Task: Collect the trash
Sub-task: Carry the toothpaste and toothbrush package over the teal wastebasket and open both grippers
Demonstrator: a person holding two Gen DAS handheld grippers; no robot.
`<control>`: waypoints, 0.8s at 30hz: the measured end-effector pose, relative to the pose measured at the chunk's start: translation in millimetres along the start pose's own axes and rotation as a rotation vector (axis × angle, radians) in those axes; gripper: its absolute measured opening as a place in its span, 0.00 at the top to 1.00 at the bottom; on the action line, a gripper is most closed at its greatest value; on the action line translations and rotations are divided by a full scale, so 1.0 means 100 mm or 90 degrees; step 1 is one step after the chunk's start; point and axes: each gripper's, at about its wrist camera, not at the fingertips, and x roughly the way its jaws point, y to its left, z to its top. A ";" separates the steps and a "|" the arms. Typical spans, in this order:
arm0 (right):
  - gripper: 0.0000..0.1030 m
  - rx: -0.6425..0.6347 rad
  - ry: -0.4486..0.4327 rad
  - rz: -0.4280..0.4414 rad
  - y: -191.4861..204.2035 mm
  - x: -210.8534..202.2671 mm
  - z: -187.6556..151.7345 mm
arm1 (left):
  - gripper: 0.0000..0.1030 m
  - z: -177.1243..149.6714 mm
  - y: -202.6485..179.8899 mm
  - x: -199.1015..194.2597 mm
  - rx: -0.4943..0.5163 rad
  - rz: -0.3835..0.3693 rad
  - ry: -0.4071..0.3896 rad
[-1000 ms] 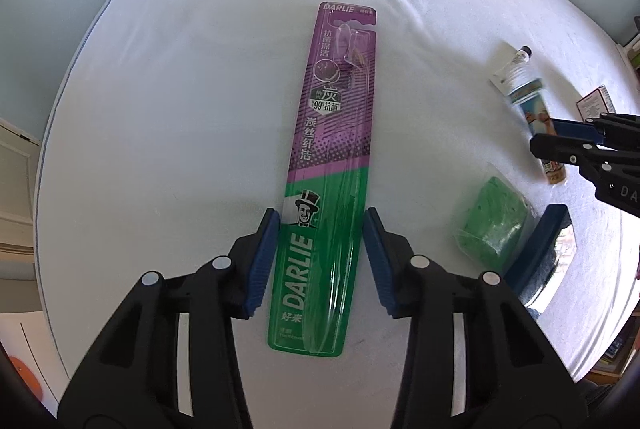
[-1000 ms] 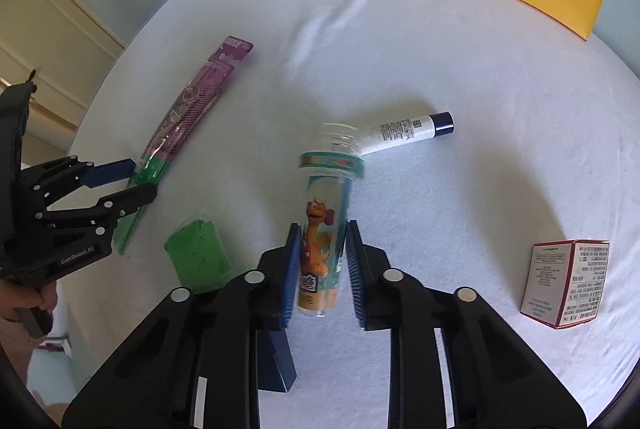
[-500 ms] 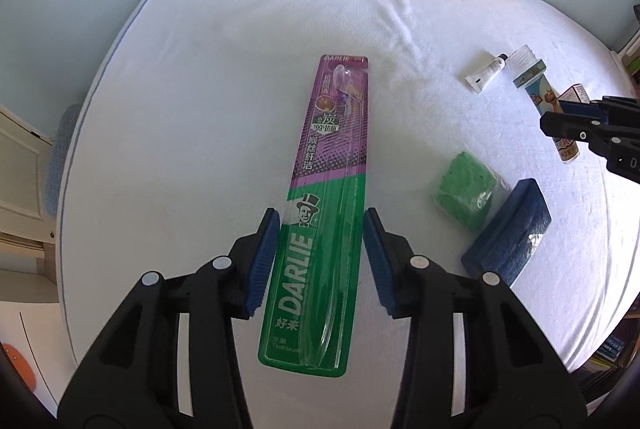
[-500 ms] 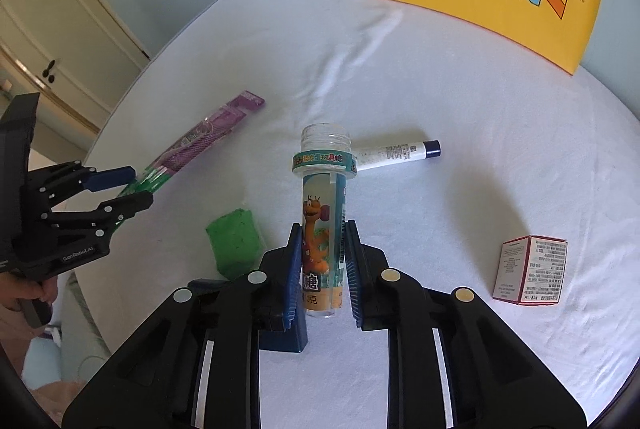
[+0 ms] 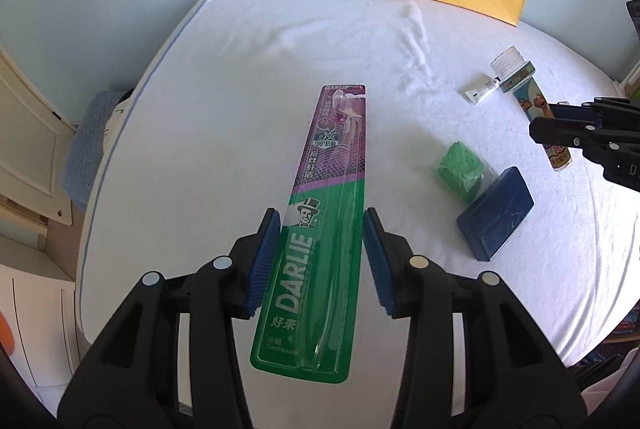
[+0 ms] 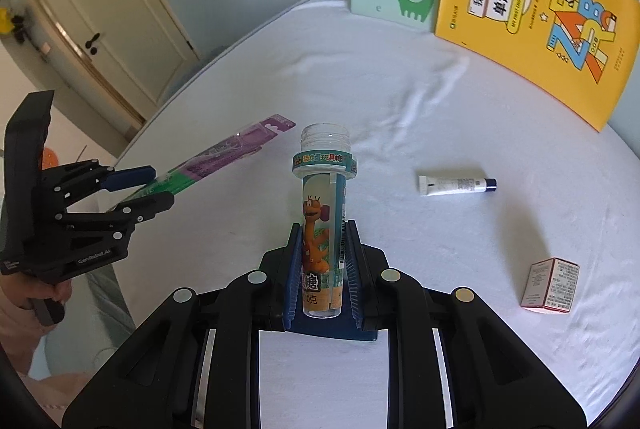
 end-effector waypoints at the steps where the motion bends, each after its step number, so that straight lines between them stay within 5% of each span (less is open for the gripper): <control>1: 0.79 -0.008 -0.001 0.008 0.06 -0.01 0.01 | 0.61 -0.03 0.03 -0.02 -0.006 0.004 -0.002; 24: 0.79 -0.267 0.067 0.178 1.97 0.34 -0.09 | 0.61 -1.49 1.09 -0.67 -0.234 0.118 0.014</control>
